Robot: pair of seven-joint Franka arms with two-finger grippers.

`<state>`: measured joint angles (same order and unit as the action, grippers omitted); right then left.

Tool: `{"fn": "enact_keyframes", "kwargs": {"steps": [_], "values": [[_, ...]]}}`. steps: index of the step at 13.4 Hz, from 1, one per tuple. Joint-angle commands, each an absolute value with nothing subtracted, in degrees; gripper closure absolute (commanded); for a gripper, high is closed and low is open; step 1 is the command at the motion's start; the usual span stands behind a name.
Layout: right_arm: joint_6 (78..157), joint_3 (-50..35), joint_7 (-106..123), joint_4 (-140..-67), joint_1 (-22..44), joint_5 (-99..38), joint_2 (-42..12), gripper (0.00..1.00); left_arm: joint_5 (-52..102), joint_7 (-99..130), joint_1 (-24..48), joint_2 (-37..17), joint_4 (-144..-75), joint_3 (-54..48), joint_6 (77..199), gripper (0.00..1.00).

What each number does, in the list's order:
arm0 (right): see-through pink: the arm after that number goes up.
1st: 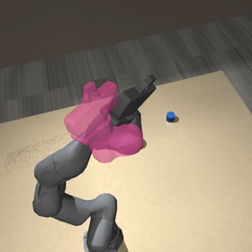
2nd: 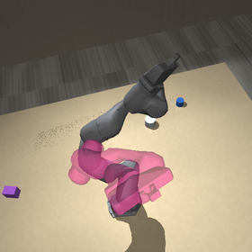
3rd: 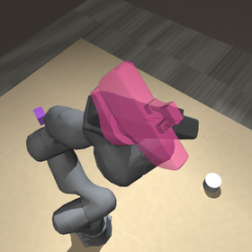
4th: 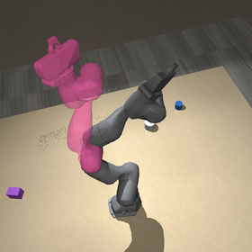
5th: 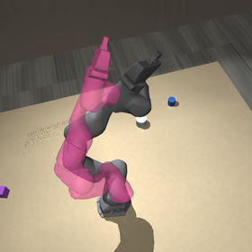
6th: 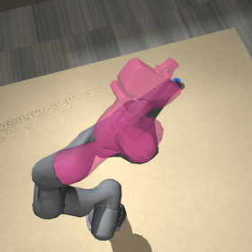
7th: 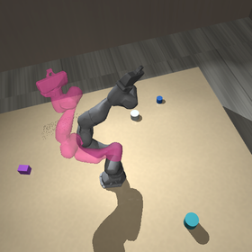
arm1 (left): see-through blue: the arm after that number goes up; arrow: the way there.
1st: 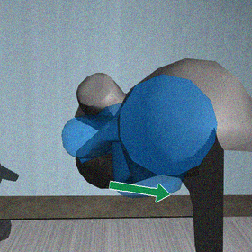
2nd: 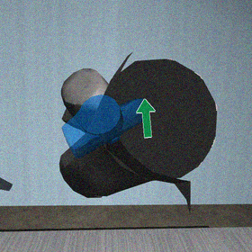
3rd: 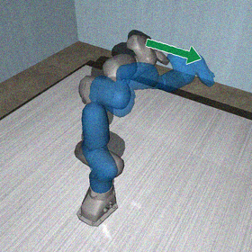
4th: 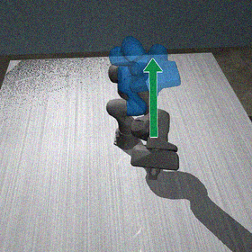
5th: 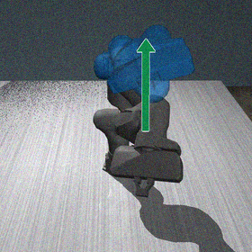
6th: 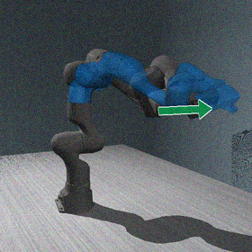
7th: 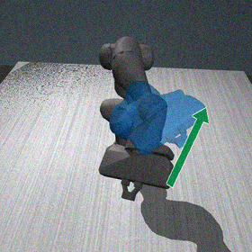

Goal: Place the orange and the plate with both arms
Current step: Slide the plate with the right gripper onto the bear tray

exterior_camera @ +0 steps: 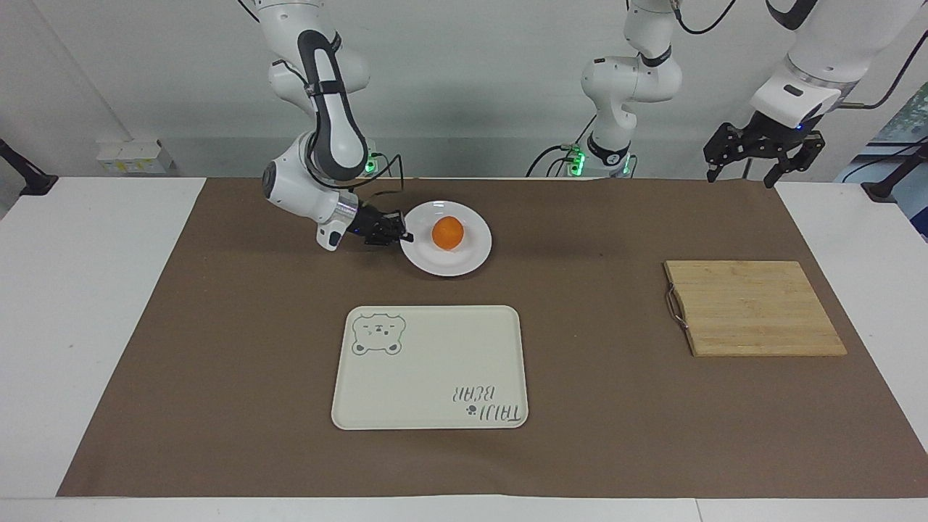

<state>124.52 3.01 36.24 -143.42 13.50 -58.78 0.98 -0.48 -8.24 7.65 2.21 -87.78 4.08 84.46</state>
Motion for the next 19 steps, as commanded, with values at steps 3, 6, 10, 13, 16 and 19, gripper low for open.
{"fn": "enact_keyframes", "kwargs": {"steps": [3,6,10,13,16,19], "values": [[116.3,3.1,37.9,-138.4,7.0,-60.1,0.5,1.00,-1.5,-8.4,7.1,2.4,-87.5,3.4,84.5,0.00],[112.4,3.0,37.8,-135.5,4.1,-60.1,0.1,1.00,-1.5,-8.4,7.0,2.4,-87.5,3.5,84.5,0.00],[107.5,3.1,34.6,-128.2,0.8,-60.1,-3.9,1.00,-1.5,-8.4,7.0,2.4,-87.5,3.5,84.6,0.00],[107.3,3.1,29.8,-119.8,0.6,-59.4,-8.8,1.00,-1.5,-8.4,7.0,2.4,-87.5,3.4,84.6,0.00],[107.8,3.1,24.5,-111.0,0.5,-59.4,-13.3,1.00,-1.5,-8.4,7.0,2.4,-87.5,3.5,84.6,0.00],[110.1,3.0,22.4,-102.6,1.2,-60.6,-20.3,1.00,-1.5,-8.2,7.0,2.3,-87.5,3.5,84.6,0.00]]}}
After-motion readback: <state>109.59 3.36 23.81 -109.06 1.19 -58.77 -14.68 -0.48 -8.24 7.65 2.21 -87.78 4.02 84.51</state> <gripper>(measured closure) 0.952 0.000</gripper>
